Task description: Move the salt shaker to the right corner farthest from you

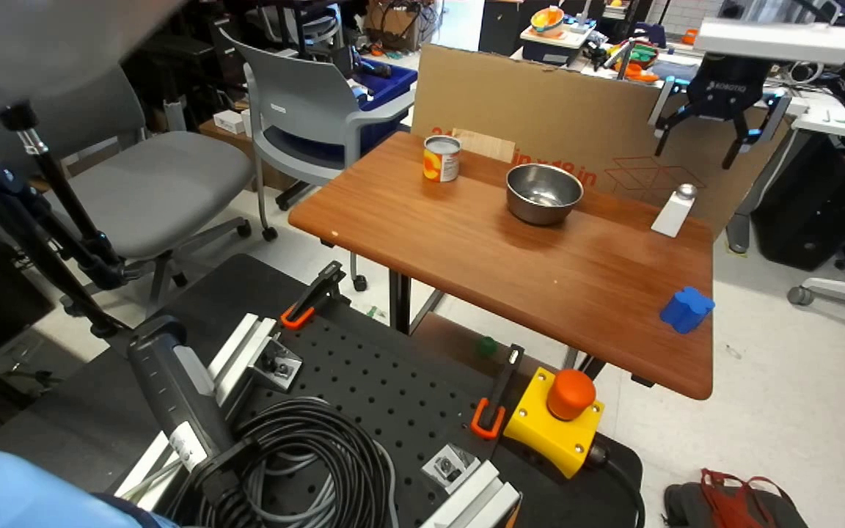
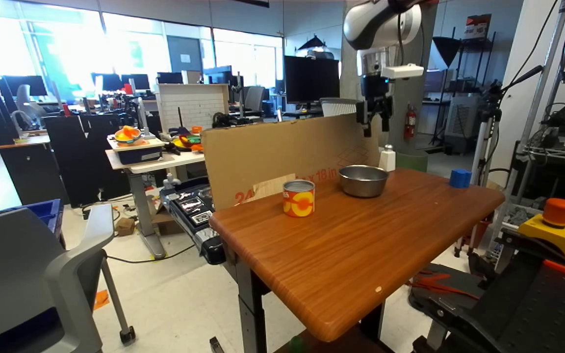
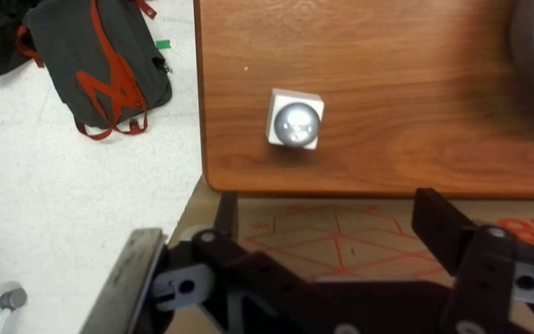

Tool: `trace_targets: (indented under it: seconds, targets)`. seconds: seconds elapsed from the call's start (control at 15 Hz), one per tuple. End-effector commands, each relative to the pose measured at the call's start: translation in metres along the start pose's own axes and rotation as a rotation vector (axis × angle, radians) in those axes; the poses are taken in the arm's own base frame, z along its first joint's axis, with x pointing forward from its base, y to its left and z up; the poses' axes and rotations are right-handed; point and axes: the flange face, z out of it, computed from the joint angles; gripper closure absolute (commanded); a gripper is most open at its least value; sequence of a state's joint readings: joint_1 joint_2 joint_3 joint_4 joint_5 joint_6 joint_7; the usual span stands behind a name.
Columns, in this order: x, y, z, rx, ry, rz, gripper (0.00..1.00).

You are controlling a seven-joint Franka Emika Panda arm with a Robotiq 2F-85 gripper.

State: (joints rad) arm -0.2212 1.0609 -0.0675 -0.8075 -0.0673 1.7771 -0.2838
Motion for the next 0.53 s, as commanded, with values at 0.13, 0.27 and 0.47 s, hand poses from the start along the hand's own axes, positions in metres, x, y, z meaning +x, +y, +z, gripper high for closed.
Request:
trace_targets:
  seconds: [0.13,0.27,0.47]
  targets:
    - [-0.027,-0.008,-0.099,0.11,0.212,0.03,0.0]
    - [-0.013,-0.008,-0.091,0.06,0.187,0.013,0.0]
    - [-0.024,-0.007,-0.104,0.081,0.194,0.023,0.0]
